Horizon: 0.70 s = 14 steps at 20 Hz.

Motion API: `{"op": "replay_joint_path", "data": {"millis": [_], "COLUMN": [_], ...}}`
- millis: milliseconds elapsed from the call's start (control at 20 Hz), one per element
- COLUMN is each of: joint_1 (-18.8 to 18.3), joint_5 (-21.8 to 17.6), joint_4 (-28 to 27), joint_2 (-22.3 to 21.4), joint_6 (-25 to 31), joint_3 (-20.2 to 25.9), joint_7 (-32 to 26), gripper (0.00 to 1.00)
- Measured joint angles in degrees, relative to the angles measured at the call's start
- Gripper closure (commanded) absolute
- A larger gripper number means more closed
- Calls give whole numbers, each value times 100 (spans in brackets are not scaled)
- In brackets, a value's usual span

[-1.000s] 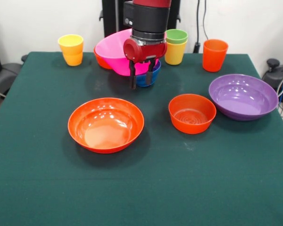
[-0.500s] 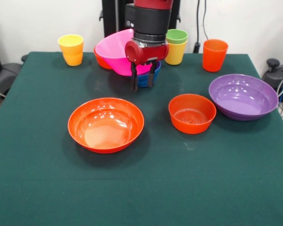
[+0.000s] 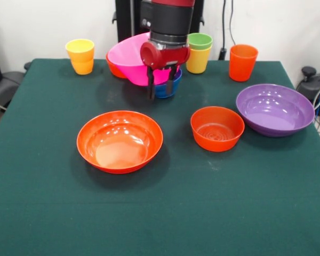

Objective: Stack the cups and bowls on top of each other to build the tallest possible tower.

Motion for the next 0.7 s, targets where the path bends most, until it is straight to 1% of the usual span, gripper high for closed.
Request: {"op": "replay_joint_path", "data": {"millis": [300,350,450,700], "joint_1": [246,335,441,599], "joint_5": [-138,-195,-258,-298], "joint_4": [177,233,299,447], "joint_2": [-377,-508,-677,-1031], "joint_6": [-630,-862,-1144,-1559], "joint_3": [-242,-336,-458,-712], "joint_7": [0,0,0,0], "gripper": [0,0,0,0]}}
